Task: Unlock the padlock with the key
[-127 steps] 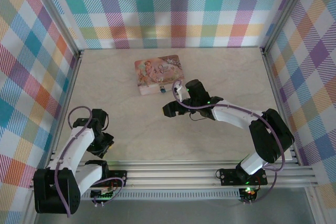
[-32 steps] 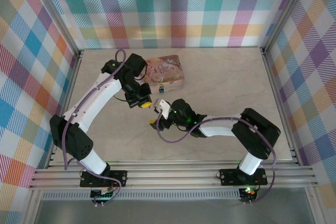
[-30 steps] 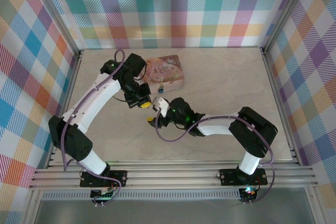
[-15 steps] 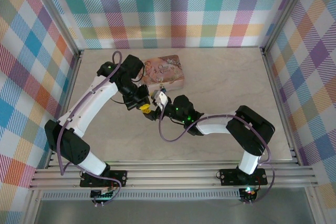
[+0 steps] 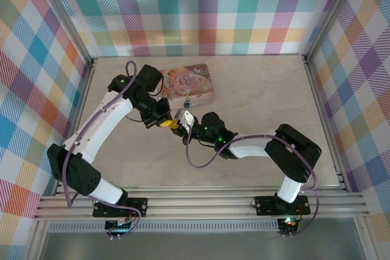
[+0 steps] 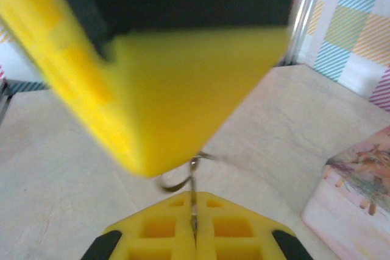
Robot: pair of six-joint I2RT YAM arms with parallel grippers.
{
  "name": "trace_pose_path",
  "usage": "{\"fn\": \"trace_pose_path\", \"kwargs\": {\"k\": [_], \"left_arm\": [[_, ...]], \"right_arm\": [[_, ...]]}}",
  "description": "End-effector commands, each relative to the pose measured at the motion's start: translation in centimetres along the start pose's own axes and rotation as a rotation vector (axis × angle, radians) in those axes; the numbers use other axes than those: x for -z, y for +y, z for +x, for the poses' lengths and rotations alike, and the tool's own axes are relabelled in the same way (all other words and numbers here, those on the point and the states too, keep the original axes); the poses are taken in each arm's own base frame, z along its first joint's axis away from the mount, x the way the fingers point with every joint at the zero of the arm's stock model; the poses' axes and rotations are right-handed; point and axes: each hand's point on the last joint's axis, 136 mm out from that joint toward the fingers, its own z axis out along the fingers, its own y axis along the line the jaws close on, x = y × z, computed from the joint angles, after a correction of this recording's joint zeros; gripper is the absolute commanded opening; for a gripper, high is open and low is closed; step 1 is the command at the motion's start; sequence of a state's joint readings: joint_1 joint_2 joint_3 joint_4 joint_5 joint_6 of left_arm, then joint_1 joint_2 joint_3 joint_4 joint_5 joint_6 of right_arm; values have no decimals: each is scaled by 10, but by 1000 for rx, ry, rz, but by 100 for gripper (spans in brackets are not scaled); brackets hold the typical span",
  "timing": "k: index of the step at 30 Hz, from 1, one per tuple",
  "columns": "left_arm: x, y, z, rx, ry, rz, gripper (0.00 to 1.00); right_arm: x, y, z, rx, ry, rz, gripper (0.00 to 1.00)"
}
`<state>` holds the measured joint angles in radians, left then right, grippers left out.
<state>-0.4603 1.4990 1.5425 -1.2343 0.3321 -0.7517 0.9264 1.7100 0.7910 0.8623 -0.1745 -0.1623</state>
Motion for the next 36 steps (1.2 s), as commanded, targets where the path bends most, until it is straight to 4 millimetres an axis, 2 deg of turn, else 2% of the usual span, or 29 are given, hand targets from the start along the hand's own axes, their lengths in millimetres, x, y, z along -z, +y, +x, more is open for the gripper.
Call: {"fn": "trace_pose_path", "kwargs": {"k": [1,2,5,6,8,10,13,18,22,26,36], "left_arm": [[4,0,0,5,-18,42,0],[4,-4,-4,-13,-33,62,0],[12,-16,-16,-86,-114,121,29],[17,-19,-21,-110,-161,135,37],[29,-27,-32,-171,-265,187,46],[38,-36,-38,-242,-354,259,50],[50,-50,-41,-374,-473,380,51],[59,-67,-24,-613,-540,527,51],[60,-82,3,-840,-499,650,53],[61,-88,20,-984,-454,698,52],[48,-95,51,-1103,-238,787,48]], "right_arm": [[11,8,-24,-4,-22,-48,0],[12,9,-26,-12,-10,-57,0],[19,10,-27,-81,61,-87,0],[24,8,-30,-163,79,-107,0],[33,4,-37,-279,88,-163,0],[45,1,-44,-378,89,-223,0],[62,2,-55,-473,118,-331,0],[87,10,-66,-516,198,-448,0],[101,15,-65,-483,263,-476,0],[112,17,-65,-478,309,-496,0],[119,18,-70,-451,324,-513,0]]}}
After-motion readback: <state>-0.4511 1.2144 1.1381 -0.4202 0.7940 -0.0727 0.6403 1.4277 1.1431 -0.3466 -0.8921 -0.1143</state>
